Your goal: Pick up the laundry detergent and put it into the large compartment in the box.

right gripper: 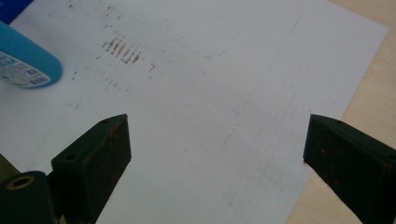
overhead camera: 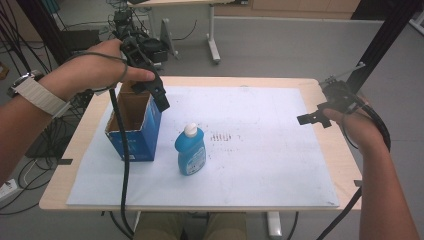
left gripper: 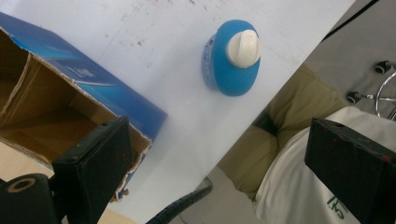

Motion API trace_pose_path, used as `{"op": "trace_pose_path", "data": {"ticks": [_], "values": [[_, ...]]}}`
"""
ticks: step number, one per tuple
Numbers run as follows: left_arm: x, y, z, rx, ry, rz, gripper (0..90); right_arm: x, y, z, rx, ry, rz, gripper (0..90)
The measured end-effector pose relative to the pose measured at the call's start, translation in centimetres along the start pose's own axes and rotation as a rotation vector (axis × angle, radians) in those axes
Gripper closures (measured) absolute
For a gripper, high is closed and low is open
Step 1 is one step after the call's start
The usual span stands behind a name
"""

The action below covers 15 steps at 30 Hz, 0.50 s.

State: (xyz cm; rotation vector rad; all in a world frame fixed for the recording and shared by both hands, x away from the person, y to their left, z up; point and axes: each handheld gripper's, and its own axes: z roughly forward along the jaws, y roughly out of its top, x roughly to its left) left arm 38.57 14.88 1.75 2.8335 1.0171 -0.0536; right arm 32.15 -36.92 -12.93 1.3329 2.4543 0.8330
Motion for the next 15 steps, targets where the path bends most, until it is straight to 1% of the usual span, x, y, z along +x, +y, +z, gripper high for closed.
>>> {"op": "trace_pose_path", "data": {"ticks": [2, 8, 11, 15], "values": [[-0.2, 0.2, 0.1, 0.004, 0.001, -0.011, 8.2, 0.0, 0.0, 0.0, 0.000, 0.000, 0.001, 7.5], [-0.7, 1.0, 0.6, 0.018, -0.004, -0.028, 8.2, -0.1, 0.0, 0.1, -0.003, 0.001, 0.000, 7.5], [-0.8, 1.4, 0.9, 0.022, -0.009, -0.021, 8.2, -0.1, 0.0, 0.2, -0.001, 0.001, 0.000, 7.5], [-0.9, 2.1, 1.4, 0.036, -0.011, 0.003, 8.1, -0.1, 0.0, 0.3, -0.002, 0.002, -0.001, 7.5]]}}
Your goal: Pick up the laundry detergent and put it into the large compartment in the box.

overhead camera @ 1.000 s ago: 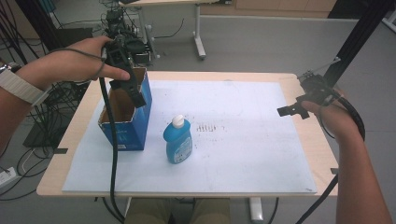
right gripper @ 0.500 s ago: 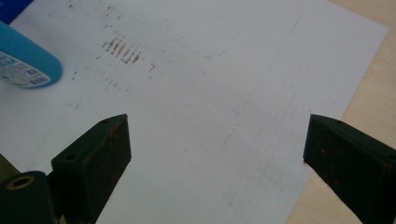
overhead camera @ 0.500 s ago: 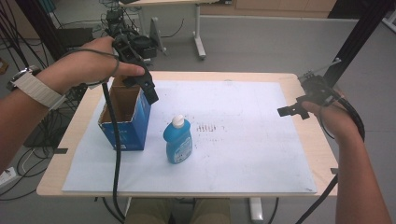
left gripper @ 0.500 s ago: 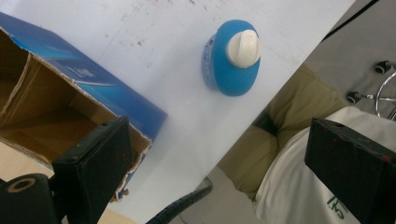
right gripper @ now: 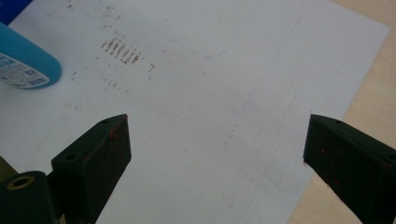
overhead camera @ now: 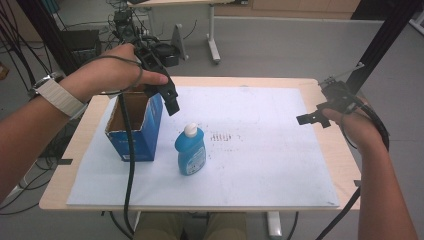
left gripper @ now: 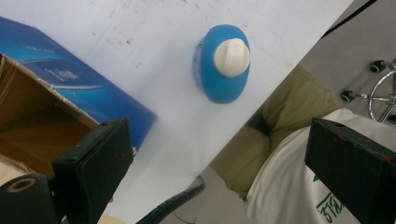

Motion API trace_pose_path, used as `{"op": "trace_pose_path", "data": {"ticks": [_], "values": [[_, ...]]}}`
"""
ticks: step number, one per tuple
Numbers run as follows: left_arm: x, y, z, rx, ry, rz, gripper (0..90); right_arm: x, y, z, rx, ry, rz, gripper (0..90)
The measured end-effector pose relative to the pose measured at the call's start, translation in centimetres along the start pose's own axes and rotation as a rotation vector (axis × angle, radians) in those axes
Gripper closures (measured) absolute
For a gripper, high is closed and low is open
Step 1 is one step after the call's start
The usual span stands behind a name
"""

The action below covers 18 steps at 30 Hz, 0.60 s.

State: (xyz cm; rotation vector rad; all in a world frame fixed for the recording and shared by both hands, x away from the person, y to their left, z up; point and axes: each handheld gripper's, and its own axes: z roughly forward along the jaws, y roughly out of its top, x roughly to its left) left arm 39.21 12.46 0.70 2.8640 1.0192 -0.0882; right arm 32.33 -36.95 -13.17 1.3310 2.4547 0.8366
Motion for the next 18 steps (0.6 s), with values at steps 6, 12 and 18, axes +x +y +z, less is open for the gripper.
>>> {"op": "trace_pose_path", "data": {"ticks": [6, 12, 18], "values": [[-0.1, 0.9, 0.8, 0.005, -0.001, -0.010, 8.1, 0.0, 0.0, 0.2, -0.001, 0.003, 0.002, 7.5], [-0.3, 1.8, 1.7, 0.015, -0.003, -0.010, 8.1, 0.0, 0.0, 0.4, 0.001, 0.006, 0.003, 7.5], [-0.5, 2.6, 2.7, 0.019, -0.002, -0.008, 7.9, -0.1, 0.0, 0.6, 0.004, 0.009, 0.005, 7.5]]}}
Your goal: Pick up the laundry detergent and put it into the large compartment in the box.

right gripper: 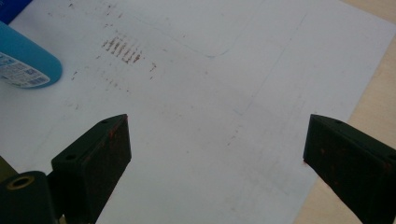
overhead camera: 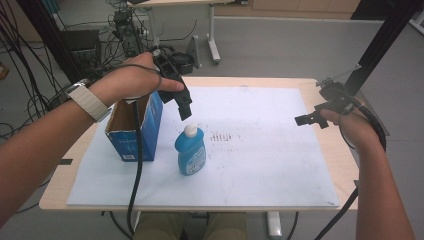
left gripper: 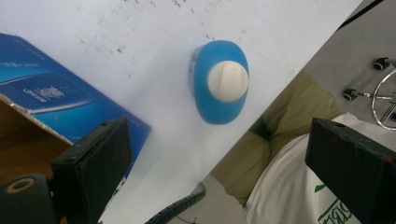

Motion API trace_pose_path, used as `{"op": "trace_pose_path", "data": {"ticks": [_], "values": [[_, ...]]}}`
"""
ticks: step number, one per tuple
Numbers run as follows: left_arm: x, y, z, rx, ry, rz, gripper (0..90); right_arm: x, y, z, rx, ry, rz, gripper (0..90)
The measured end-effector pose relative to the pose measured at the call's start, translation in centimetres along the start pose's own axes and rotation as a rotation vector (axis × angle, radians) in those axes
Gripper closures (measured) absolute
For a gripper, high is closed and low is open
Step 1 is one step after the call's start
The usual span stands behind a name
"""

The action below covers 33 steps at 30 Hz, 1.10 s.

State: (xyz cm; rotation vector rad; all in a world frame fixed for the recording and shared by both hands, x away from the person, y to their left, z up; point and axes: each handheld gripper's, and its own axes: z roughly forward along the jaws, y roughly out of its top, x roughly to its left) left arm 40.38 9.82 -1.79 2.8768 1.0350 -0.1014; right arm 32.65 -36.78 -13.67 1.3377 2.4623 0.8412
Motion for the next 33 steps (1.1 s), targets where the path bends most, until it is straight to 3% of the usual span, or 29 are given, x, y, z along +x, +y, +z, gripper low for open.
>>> {"op": "trace_pose_path", "data": {"ticks": [19, 33], "values": [[-0.9, 1.9, 4.2, 0.033, 0.007, 0.014, 7.9, -0.1, 0.1, 0.5, 0.002, 0.008, -0.003, 7.5], [-1.0, 2.3, 6.1, 0.043, 0.007, 0.007, 7.9, -0.2, -0.2, 0.6, 0.004, 0.008, 0.001, 7.5]]}}
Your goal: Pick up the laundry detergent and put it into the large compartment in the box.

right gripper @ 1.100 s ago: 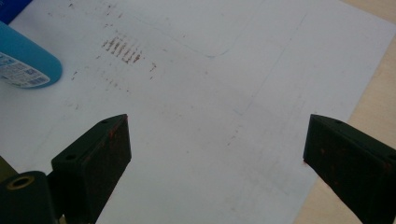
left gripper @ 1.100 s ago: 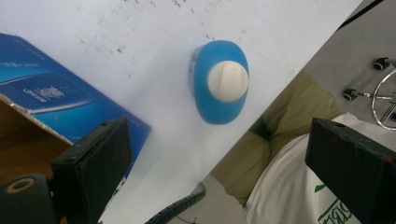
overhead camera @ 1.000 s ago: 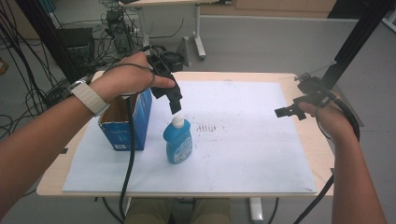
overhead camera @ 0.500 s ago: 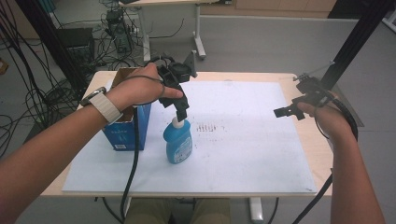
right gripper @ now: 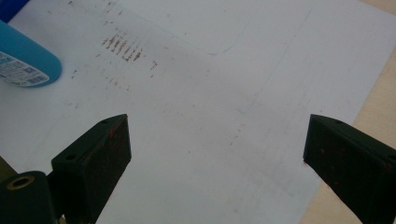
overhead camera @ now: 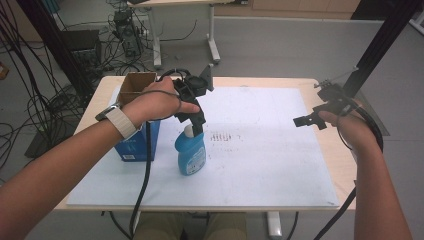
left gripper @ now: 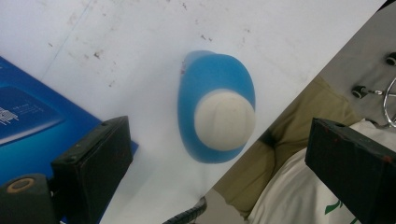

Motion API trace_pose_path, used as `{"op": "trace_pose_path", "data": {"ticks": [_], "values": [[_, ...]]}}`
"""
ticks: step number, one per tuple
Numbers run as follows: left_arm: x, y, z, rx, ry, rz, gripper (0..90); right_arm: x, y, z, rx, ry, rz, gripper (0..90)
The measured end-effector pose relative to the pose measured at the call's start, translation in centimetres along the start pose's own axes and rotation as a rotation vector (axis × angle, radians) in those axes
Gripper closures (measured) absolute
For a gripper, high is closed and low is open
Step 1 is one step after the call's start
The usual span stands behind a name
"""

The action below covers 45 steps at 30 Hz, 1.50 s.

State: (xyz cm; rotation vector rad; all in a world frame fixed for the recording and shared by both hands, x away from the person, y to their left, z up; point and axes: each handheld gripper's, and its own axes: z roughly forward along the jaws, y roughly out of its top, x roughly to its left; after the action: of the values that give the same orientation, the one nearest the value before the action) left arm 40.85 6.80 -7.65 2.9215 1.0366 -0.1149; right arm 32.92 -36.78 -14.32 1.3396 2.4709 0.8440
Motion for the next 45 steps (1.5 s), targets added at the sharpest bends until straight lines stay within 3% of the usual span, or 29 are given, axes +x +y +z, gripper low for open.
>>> {"op": "trace_pose_path", "data": {"ticks": [14, 45], "values": [[-0.2, 0.2, 1.0, 0.002, 0.006, -0.002, 7.9, 0.0, 0.0, 0.0, 0.003, 0.001, 0.005, 7.5], [0.1, 0.2, 1.3, 0.000, -0.006, -0.001, 7.9, -0.1, 0.0, -0.1, 0.003, -0.003, 0.005, 7.5]]}}
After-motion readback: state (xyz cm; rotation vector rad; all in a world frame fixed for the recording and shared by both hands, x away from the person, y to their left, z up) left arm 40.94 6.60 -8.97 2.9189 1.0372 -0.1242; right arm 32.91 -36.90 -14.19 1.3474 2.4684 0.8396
